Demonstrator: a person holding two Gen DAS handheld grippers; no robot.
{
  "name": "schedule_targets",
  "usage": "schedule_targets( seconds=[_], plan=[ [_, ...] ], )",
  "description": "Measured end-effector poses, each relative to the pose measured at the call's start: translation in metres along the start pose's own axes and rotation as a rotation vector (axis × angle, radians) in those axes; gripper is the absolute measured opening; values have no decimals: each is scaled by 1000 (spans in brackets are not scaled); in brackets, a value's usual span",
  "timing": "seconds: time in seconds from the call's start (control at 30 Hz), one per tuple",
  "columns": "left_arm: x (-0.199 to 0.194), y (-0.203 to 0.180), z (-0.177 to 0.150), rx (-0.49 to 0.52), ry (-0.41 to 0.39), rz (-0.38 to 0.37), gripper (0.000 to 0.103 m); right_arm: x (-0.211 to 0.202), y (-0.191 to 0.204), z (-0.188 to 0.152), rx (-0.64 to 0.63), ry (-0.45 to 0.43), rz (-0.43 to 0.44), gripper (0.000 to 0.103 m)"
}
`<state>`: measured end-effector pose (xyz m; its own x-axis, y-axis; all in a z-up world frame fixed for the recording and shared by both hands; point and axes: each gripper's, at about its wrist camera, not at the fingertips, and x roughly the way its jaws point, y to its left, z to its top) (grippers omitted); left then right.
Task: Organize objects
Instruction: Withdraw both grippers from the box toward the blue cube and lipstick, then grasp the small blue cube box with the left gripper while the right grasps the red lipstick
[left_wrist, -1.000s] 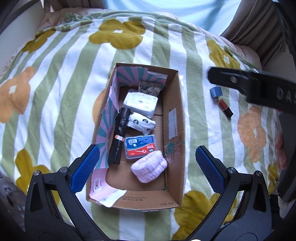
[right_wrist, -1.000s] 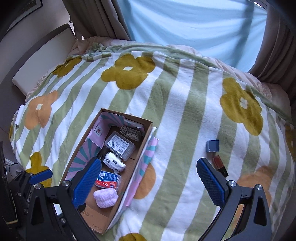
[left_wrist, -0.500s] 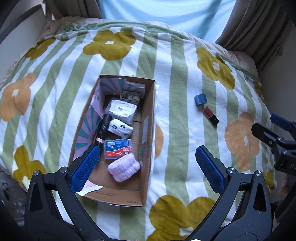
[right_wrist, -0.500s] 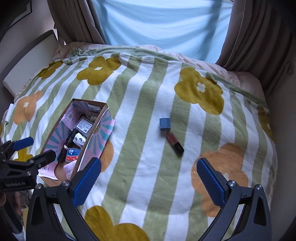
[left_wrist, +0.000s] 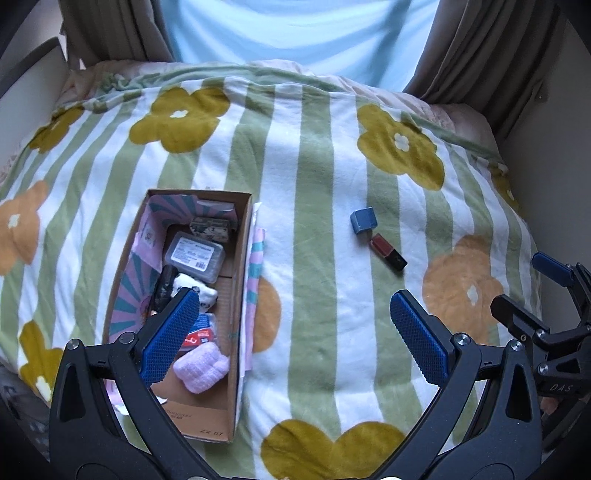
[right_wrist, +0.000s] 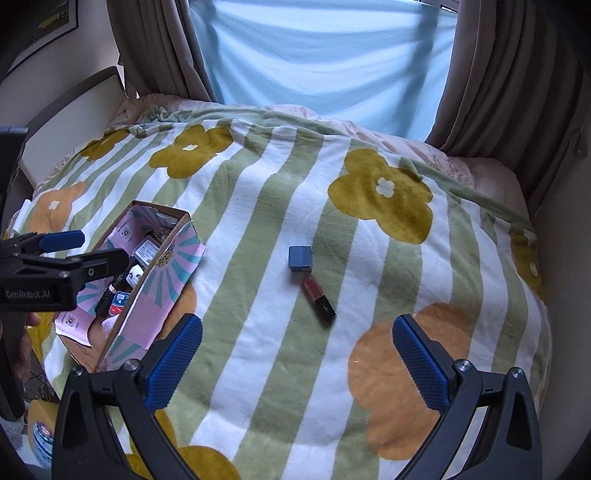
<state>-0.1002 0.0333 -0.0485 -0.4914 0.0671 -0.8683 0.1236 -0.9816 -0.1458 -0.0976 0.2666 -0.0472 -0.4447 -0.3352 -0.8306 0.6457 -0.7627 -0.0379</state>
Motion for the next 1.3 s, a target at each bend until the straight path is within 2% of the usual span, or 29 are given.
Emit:
schedule_targets(
  seconds=[0.27,0.57,0.73,0.77,0.93,0.97,1.0,1.13,1.3],
  plan=[
    [60,-41,26,-10,26,-44,103,54,-27,-13,-116,-22,6,102],
    [177,-84,48,-31,99,-66,102,148,-48,-32,-269,-40,24,93],
    [237,-100,61,-18,134,-60,95,197,-51,-36,-298,-15,45,81],
    [246,-101,62,-18,139,-61,94,204,-51,-36,-300,-11,53,75],
    [285,-107,68,-17,164,-70,92,233,-48,-38,-332,-3,86,65],
    [291,-108,68,-19,170,-78,87,237,-47,-40,-341,-5,93,64],
    [297,-110,68,-17,176,-88,76,241,-46,-41,-352,-8,97,63],
    [314,-114,68,-18,198,-97,71,249,-43,-44,-381,-24,100,52],
    [324,-118,66,-7,211,-109,48,256,-43,-45,-370,-30,110,27]
  ],
)
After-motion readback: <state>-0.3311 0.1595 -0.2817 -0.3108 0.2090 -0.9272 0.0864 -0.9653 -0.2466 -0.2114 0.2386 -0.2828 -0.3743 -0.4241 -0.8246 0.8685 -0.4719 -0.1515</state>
